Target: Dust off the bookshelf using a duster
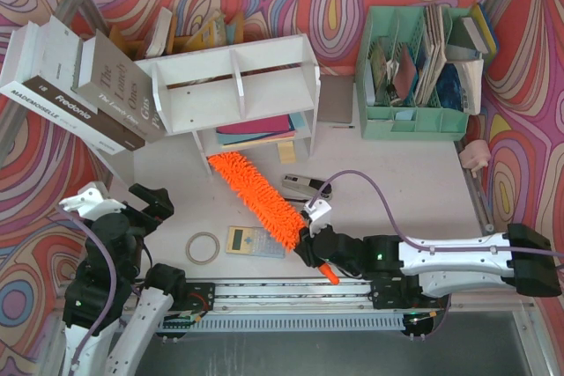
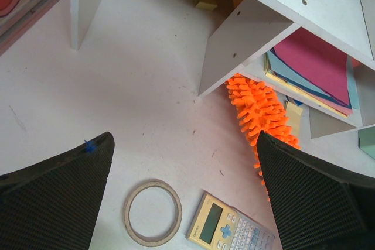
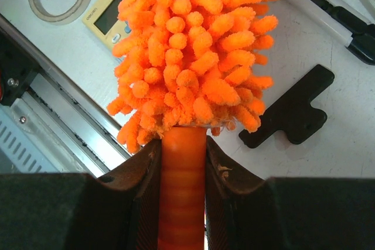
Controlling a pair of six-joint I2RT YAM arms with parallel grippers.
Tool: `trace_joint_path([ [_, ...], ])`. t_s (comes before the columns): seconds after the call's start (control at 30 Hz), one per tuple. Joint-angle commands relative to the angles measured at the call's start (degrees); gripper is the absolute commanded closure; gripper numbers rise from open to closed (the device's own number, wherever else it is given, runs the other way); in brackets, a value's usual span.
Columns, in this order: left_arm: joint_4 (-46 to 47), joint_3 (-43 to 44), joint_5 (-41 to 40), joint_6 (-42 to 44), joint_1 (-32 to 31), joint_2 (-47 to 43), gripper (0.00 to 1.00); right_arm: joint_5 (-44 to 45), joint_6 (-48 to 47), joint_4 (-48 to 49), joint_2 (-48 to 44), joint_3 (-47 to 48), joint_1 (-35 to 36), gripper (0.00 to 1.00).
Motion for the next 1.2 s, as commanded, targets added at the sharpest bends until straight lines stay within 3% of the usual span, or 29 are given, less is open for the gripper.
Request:
trace_joint_path([
  [0.0, 0.24, -0.75, -0.34, -0.42, 0.4, -0.91, 0.02, -0.89, -0.83, 4.88, 0.3, 2.77, 0.32, 1.0],
  [0.23, 0.28, -0.75, -0.23, -0.39, 0.4, -0.77, 0.01, 7.65, 5.21, -0.66, -9.31, -0.74, 0.3, 1.0],
  [0.43, 0.33, -0.75, -0.15, -0.4, 0.4, -0.77, 0.01, 18.1, 12.88, -15.9, -19.66, -0.69, 0.3, 1.0],
  [0.67, 0.33, -0.83, -0.11, -0.41, 0.4, -0.8, 0.02, 20.45, 19.19, -23.28, -18.92, -0.33, 0.31, 1.0],
  [1.0, 0.25, -0.75, -0.12, -0.44, 0.4, -0.77, 0.02, 7.65, 5.22, 0.58, -8.69, -0.32, 0.35, 1.0],
  [1.17, 0.24, -0.75, -0.21, -0.46, 0.4, -0.95, 0.02, 8.89, 6.77, -0.3, -6.46, 0.17, 0.41, 1.0],
])
